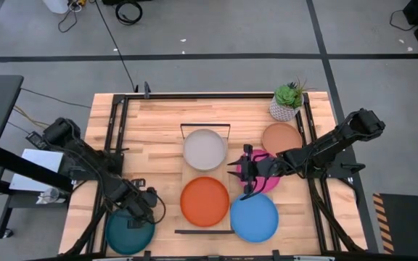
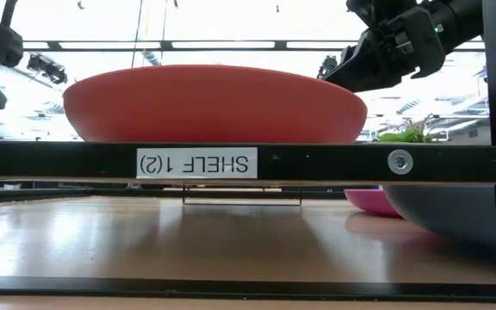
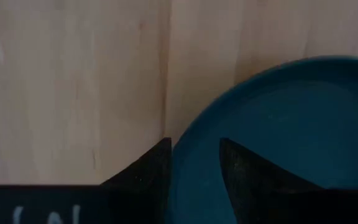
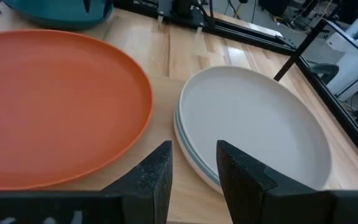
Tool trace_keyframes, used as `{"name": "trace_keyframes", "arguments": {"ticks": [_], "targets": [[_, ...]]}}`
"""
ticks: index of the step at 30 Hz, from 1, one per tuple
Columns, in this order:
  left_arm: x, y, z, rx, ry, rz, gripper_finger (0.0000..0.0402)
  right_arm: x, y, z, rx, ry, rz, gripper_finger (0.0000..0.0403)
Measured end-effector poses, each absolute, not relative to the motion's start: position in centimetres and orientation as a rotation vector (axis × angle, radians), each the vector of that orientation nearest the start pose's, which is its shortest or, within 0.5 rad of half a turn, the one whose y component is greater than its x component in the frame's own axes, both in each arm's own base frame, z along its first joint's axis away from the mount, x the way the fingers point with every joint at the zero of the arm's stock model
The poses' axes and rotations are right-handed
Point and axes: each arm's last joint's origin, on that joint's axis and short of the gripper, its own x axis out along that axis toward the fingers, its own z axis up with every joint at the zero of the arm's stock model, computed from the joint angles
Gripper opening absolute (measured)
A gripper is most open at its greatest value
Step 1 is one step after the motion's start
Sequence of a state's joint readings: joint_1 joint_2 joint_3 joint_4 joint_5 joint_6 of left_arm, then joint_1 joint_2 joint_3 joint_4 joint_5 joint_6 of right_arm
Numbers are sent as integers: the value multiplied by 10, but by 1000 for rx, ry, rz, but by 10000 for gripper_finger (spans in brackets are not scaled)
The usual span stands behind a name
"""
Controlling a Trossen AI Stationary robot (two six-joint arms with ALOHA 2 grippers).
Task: Place and stack plates onto a shelf
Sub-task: Stack the dark green plate on top of the orange plate on the shelf
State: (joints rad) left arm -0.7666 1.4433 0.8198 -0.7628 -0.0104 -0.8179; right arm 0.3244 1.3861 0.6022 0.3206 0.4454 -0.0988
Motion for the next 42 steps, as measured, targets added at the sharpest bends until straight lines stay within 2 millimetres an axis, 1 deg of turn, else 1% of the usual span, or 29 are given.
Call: {"name": "trace_keyframes", "arguments": {"ticks": [3, 8, 14, 16, 18, 20, 24, 25, 28, 30, 32, 34, 37, 42], "targets": [[172, -166, 171, -76, 1473, -112, 141, 261, 75, 191, -280, 436, -94, 131], [169, -165, 163, -6, 1551, -120, 141, 261, 75, 190, -277, 437, -78, 131], [169, -165, 162, 2, 1557, -127, 141, 262, 75, 190, -274, 438, -68, 131], [168, -165, 162, 0, 1579, -138, 135, 262, 76, 190, -273, 434, -68, 131], [166, -164, 160, -5, 1596, -143, 120, 262, 76, 190, -270, 434, -69, 131], [165, -164, 159, 2, 1603, -144, 96, 262, 76, 190, -269, 433, -69, 131], [164, -164, 158, 23, 1605, -167, 24, 262, 76, 190, -255, 434, -72, 131], [164, -164, 159, 25, 1607, -177, 15, 262, 76, 190, -255, 434, -72, 131], [161, -163, 162, 43, 1607, -186, 12, 262, 76, 190, -259, 434, -71, 131], [158, -162, 170, 45, 1612, -181, 10, 261, 75, 190, -266, 440, -70, 131], [155, -158, 185, 41, 1601, -163, 10, 261, 75, 189, -276, 445, -73, 131], [152, -153, 203, 9, 1583, -105, 10, 261, 75, 189, -278, 447, -75, 131], [146, -141, 232, -115, 1512, 31, 10, 260, 75, 190, -282, 452, -74, 131], [129, -116, 276, -350, 1374, 247, 10, 255, 73, 195, -289, 460, -89, 131]]}}
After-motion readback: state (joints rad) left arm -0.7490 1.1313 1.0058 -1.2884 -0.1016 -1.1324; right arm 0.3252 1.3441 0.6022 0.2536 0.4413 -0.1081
